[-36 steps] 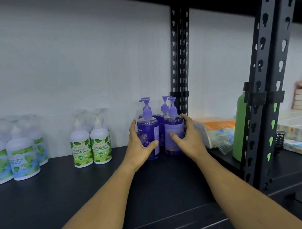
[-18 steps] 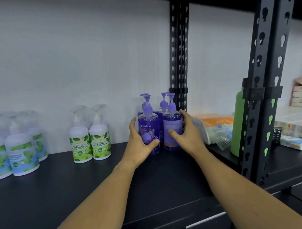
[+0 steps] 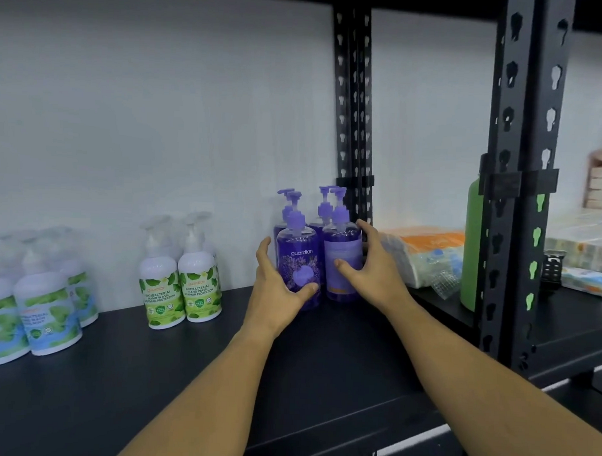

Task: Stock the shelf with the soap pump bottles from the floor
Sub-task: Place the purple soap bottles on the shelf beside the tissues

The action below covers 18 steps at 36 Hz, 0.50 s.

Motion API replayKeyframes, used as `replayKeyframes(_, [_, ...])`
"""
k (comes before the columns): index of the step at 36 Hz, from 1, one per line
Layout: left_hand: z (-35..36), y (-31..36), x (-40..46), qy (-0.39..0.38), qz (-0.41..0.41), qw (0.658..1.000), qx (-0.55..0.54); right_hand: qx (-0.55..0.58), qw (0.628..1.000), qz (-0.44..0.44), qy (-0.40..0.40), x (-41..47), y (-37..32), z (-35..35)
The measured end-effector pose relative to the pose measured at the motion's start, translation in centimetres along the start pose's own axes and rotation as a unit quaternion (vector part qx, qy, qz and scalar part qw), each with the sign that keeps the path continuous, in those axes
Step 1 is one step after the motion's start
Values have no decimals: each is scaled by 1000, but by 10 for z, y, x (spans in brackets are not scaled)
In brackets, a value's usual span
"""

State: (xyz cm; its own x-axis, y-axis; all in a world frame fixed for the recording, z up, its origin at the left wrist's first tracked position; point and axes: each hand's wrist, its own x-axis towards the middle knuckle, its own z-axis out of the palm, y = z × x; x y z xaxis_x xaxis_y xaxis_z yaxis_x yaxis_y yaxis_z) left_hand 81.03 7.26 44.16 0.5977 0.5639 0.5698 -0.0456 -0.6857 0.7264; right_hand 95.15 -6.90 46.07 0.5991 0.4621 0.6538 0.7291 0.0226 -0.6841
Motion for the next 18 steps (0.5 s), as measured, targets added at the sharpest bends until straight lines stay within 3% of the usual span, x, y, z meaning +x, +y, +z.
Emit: replayKeyframes(18, [0,14,-3,3,56,997,46,16,1000,-9,-1,1,1,0])
